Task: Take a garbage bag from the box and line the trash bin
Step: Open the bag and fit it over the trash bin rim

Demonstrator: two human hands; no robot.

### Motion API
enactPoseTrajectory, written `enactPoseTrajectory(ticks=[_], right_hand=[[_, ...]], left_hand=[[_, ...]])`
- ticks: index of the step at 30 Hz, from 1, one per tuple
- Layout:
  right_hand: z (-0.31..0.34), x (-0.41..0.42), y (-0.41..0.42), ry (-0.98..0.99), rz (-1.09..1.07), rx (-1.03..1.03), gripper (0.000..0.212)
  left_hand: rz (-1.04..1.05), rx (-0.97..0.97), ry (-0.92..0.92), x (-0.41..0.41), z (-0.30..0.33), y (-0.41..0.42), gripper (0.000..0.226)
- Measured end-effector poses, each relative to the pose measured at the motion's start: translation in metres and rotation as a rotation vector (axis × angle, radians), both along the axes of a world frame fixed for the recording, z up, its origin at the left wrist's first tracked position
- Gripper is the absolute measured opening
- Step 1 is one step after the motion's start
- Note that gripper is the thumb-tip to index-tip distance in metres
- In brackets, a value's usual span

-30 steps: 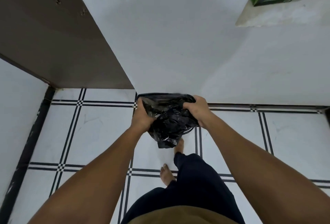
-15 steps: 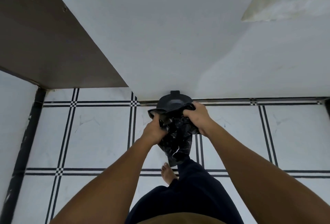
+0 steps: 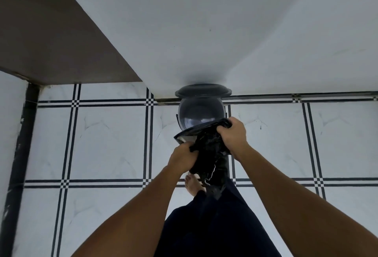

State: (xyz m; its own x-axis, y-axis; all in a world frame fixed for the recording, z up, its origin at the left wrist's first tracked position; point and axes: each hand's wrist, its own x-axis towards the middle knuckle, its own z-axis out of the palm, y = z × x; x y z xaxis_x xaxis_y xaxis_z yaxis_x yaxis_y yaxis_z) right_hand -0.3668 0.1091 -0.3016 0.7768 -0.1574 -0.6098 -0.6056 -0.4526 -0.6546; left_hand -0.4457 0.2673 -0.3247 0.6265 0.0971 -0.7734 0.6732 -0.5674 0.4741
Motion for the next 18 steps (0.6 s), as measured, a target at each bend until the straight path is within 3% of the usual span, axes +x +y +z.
enactPoseTrajectory(ticks=[5, 14, 18], right_hand=[[-0.031, 0.01, -0.005, -0.122, -0.115, -0.119, 0.009], [-0.154, 0.024, -0.017, -0.204, -0.165, -0.235, 0.014], [-0.209, 0.032, -0.019, -0.208, -0.283, -0.274, 0.009]], left_hand=[[0.016, 0.018, -0.024, 0.014, -0.035, -0.007, 0.019], [0.021, 0.013, -0.098, 0.06, -0.165, -0.024, 0.039], [-0.01, -0.022, -0.073, 0.072, -0.232, -0.029, 0.04]])
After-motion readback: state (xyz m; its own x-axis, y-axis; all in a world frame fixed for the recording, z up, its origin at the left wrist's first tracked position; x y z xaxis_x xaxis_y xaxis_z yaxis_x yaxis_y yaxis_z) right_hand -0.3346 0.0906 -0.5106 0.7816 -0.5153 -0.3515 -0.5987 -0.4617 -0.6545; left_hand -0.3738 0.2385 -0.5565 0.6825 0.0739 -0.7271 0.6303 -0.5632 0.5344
